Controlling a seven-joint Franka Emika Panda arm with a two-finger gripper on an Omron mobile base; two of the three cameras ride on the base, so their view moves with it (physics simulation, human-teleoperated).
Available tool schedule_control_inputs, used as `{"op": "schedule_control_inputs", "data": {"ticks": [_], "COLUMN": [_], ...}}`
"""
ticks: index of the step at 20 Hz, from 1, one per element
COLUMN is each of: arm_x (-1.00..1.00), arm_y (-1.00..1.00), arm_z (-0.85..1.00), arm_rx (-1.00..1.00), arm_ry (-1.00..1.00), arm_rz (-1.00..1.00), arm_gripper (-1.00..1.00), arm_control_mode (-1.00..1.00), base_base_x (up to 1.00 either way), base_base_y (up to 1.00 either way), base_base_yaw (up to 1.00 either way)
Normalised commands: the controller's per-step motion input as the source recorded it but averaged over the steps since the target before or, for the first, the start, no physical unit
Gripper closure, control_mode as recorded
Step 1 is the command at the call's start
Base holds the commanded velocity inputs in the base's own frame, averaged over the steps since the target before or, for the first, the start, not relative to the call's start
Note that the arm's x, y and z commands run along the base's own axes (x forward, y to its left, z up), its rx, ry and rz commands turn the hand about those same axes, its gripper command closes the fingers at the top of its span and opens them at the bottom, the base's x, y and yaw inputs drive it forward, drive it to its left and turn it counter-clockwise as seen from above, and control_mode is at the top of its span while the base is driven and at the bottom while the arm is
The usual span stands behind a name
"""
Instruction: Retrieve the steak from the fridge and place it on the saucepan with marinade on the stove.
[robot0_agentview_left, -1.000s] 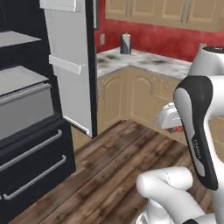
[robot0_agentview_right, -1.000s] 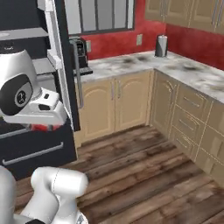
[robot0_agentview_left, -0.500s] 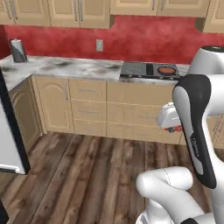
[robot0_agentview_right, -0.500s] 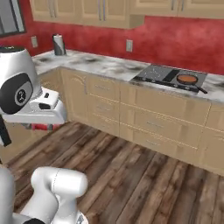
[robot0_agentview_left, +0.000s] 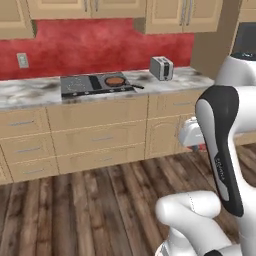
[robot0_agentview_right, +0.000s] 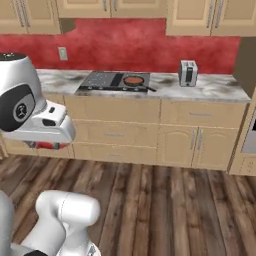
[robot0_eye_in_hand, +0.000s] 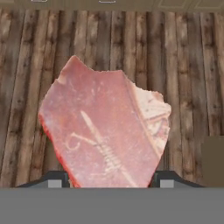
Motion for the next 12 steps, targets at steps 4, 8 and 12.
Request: {"op": "schedule_control_inputs", "data": {"ticks": [4,8,12], "arm_x": [0.0,0.0,0.0], "arm_y": [0.0,0.0,0.0], "arm_z": [0.0,0.0,0.0], "arm_rx": [0.0,0.0,0.0], "arm_ry": [0.0,0.0,0.0], "arm_rz": [0.0,0.0,0.0], "arm_gripper": [1.0,1.0,1.0], "arm_control_mode": [1.0,1.0,1.0], "base_base_x": [0.91,1.0,1.0], "base_base_y": [-0.04,0.0,0.03], "base_base_yaw": [-0.16,0.03,0.16]}}
